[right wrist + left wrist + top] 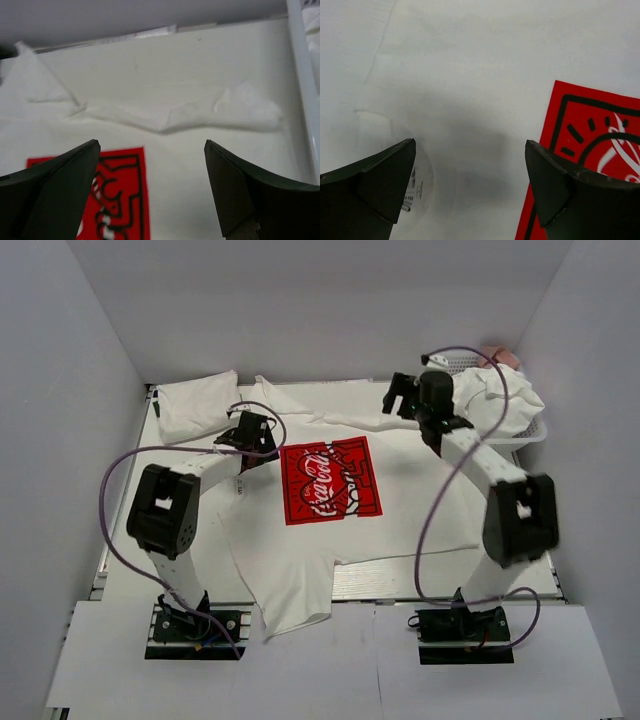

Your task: Fold and stack the t-shirts

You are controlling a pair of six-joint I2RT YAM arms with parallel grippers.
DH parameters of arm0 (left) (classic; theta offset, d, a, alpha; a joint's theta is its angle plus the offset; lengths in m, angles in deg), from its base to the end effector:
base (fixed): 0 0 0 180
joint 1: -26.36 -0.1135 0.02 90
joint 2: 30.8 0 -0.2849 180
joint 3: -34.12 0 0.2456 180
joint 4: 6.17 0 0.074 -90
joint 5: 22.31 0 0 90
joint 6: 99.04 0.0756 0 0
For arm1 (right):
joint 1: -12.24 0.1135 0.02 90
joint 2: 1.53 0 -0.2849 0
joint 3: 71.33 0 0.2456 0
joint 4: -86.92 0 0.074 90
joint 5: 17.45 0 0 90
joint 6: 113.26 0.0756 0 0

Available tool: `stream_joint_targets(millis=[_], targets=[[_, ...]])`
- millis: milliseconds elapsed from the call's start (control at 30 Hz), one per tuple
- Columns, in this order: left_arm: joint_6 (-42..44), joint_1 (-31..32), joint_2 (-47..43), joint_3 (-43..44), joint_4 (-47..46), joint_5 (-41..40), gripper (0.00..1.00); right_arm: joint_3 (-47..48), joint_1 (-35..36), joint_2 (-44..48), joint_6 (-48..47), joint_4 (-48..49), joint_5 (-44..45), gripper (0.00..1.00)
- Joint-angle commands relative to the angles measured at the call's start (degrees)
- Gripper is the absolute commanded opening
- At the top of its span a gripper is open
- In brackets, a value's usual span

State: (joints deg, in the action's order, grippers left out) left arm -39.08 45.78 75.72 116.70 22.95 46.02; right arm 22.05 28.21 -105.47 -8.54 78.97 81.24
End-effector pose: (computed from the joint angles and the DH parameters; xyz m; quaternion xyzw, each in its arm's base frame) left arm 0.3980 -0.1107 0.1717 -0.1455 0.9221 0.0318 0.3572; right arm 0.4561 0.1186 0.2978 0.0354 0.8097 0.0948 0.5780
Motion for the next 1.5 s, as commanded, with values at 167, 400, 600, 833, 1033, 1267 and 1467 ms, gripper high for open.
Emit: stream_joint_targets(millis=[167, 400, 600, 833, 1033, 1267, 1467], targets=[[-1.2, 0.8, -14.8, -6.8, -3.2, 2.8, 1.00, -27.7, 5.9, 28.2, 17.4, -8.2, -5.8, 0.90], [-1.2, 0.8, -19.4, -12.7, -5.5, 5.2, 1.00, -23.5, 8.1, 23.9, 18.2, -12.7, 3.1, 0.90], [-3.0, 0.3, -16.7, -13.3, -4.9, 5.2, 1.00, -9.9, 7.4, 7.2, 16.2, -12.6, 4.7, 0.90], [-3.0, -0.3, -10.8, -9.8, -2.9, 4.5, 1.00, 12.1, 5.6, -14.4, 14.4, -16.5, 5.2, 0.90], [-3.0, -0.3, -7.6, -6.5, -0.2, 1.1, 1.00, 14.0, 3.5, -18.8, 16.5, -15.5, 1.5, 0.90], [-2.5, -0.3, -6.5, -6.5, -2.2, 3.4, 1.00, 12.2, 2.5, -19.5, 14.0, -12.4, 2.3, 0.90], [-1.4, -0.3, -5.3, -6.5, -1.6, 1.8, 1.00, 21.4, 0.5, -28.3, 14.0, -14.3, 2.5, 0.90]])
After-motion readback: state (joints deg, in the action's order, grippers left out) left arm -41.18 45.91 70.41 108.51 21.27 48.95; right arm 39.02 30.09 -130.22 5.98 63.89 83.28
